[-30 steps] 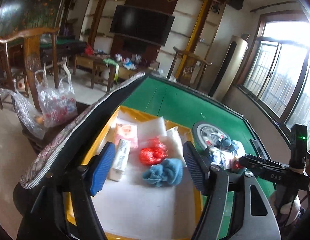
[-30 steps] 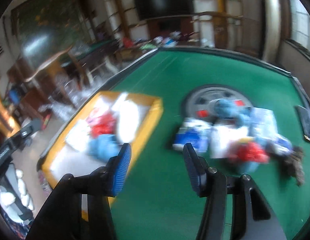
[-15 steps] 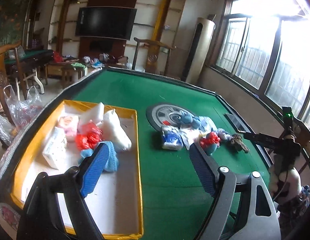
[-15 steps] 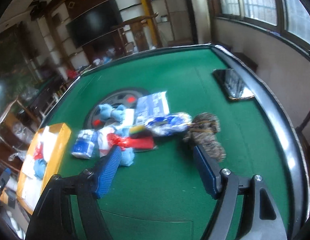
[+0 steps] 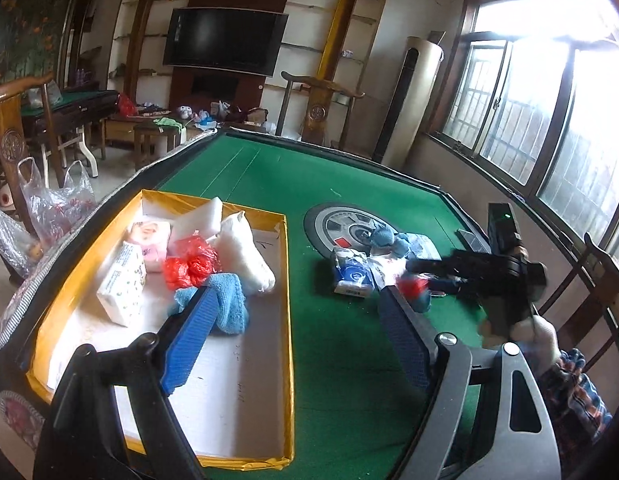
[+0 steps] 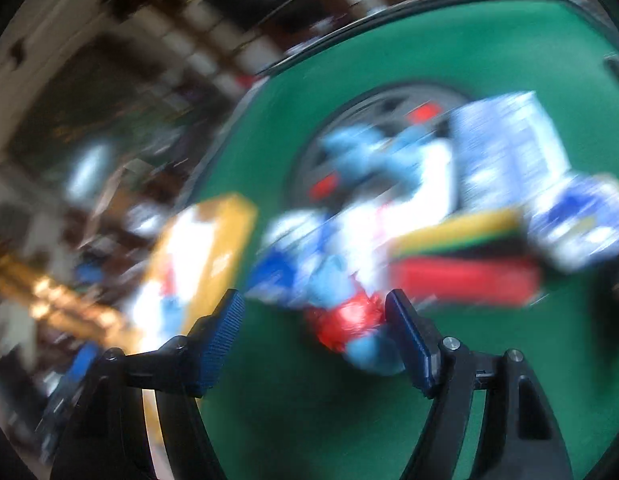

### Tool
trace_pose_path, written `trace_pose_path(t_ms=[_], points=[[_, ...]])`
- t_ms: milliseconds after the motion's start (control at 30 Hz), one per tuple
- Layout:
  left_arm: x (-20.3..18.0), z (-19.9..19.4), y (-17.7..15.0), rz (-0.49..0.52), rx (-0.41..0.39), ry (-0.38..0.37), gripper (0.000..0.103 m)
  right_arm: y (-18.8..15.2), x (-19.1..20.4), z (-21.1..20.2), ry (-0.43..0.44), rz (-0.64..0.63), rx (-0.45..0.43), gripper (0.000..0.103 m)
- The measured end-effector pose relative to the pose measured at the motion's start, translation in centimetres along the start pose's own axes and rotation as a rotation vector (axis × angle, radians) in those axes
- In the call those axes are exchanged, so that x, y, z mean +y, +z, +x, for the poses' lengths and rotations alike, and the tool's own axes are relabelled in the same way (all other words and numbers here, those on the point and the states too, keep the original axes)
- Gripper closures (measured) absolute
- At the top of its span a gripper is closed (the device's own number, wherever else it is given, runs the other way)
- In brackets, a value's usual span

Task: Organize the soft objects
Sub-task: 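Grasp the red bag with blue cloth from the table with the left gripper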

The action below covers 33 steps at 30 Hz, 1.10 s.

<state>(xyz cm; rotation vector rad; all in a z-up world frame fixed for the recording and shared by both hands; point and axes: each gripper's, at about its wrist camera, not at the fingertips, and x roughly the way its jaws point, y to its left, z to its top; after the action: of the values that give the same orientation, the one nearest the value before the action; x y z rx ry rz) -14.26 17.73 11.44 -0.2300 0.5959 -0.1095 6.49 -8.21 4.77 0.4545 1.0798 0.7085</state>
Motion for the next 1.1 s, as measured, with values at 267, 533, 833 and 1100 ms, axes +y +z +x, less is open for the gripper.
trace_pose_path(t_ms=[267,533,833,1100], points=[[-1.4,2.9,-0.6,0.014,0.087,-0.067,0.020,-5.2,1.3,-7.0,-0.112,-0.096,-0.143,0.034],[-6.4,5.6,-3.1,0.123,0.231,-0.112,0.020,-5.0,-4.4,-10.0,-0.153,0.052,-0.309,0.034],[-9.8,7.2,-6.2,0.317,0.345,-0.201,0.020,-5.8,-6.3,-12.5,-0.133,0.108,-0.390,0.034],[-12.2,6.8,-8.7,0.453,0.441,-0.330,0.020,-6.0,-7.3,-13.6,-0.126,0.176,-0.457,0.034]])
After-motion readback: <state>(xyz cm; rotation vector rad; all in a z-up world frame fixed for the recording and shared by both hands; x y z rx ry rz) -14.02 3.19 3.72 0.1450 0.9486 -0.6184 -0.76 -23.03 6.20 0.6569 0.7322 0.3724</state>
